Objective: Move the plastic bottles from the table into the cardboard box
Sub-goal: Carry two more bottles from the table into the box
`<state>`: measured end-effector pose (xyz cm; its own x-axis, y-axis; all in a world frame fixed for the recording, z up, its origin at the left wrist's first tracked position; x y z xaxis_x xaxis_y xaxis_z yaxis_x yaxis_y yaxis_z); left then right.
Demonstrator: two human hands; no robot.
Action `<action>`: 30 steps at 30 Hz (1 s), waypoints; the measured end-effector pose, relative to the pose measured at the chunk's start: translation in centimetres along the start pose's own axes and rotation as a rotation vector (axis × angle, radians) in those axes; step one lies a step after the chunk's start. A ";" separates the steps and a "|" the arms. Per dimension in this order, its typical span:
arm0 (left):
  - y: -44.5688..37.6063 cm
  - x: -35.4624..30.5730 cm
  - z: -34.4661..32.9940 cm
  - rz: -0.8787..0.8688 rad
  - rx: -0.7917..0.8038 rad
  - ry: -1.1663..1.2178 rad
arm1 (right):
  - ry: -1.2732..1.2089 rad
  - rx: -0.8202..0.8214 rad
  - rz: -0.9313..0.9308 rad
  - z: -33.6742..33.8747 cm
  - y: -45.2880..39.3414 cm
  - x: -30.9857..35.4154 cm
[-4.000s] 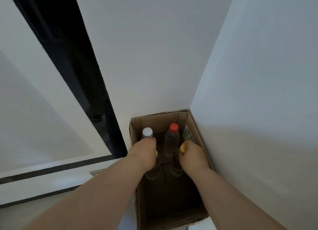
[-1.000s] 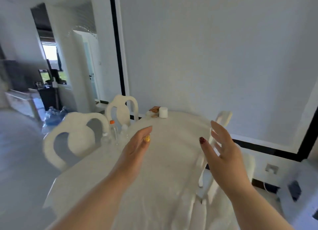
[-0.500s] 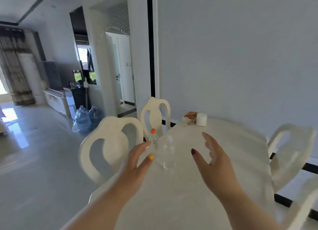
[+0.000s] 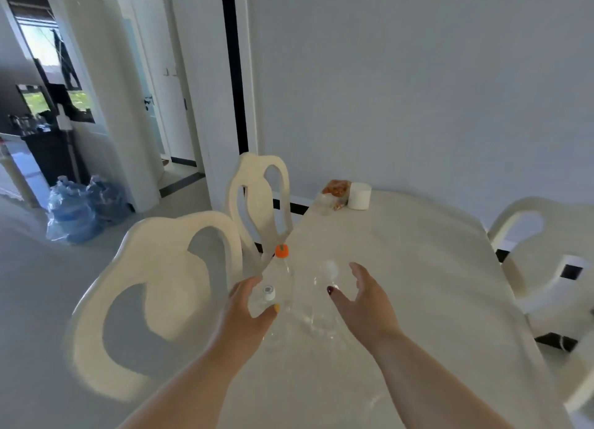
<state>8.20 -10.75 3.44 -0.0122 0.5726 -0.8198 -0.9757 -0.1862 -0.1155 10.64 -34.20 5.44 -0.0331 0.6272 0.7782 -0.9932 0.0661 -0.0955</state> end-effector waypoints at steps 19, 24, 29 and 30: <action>-9.5 7.5 -4.8 0.082 0.208 -0.024 | -0.049 -0.220 -0.277 -7.7 -7.9 -4.0; -8.9 7.5 -4.8 0.050 0.222 0.018 | -0.090 -0.225 -0.266 -7.7 -6.6 -3.6; -7.8 6.7 -4.3 -0.097 0.248 0.045 | -0.136 -0.338 -0.201 -5.4 -2.3 -3.0; -7.6 6.3 -4.2 -0.127 0.254 0.064 | -0.141 -0.357 -0.181 -4.6 -1.5 -2.7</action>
<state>16.44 -9.10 -3.17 0.1193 0.5252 -0.8426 -0.9922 0.0944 -0.0816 12.70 -32.38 0.63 0.0987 0.4698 0.8772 -0.8841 0.4460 -0.1394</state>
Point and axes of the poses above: each hand's wrist, its own y-axis away from the middle knuckle, its own z-axis out of the back of the hand, x = y × z, the point moved 3 cm from there along -y, towards the middle knuckle, and after that the axes turned 1 degree about z, right-handed, at the moved point
